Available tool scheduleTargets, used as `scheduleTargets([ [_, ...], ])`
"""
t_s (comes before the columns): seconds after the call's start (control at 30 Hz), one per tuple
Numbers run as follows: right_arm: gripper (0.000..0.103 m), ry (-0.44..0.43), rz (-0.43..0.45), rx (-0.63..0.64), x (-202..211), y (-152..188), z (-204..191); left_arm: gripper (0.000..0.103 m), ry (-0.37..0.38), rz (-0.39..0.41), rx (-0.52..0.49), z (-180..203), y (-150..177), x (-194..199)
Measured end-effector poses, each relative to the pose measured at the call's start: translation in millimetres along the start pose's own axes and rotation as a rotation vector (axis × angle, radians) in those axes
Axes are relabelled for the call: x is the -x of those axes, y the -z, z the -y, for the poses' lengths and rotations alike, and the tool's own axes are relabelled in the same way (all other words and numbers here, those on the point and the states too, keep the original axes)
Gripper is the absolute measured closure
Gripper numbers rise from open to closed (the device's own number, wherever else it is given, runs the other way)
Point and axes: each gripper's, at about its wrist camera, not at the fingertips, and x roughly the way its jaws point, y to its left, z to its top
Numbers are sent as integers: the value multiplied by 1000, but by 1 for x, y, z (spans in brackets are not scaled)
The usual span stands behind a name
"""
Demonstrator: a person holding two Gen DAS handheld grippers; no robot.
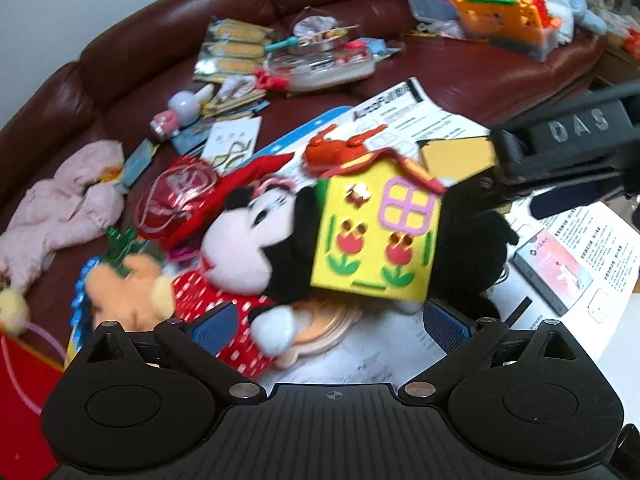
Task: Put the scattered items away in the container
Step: 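Move the right tool back over the pile of toys, then grasp the red roof of the yellow foam house with the right tool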
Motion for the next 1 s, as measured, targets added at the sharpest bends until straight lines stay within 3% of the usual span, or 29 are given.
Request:
scheduleTargets([
  [0.4,9,14,42,-44,-18,-39,15,0,32,1,-43,15,-19,-32],
  [0.57,16,53,52,-64,-37,-53,19,0,9,-30,-75,25,-17,-53],
  [0.6,22,63,46,-63,-42,-53,19,0,1,-35,-74,24,-16,-56],
  [0.63,30,72,32,-59,-47,-53,19,0,-7,-39,-70,23,-15,-59],
  [0.73,38,42,-14,-25,-53,-40,16,0,-3,-70,-47,13,-7,-64],
  [1.0,39,-33,-64,77,-34,-2,0,1,18,-84,20,-15,29,-37],
])
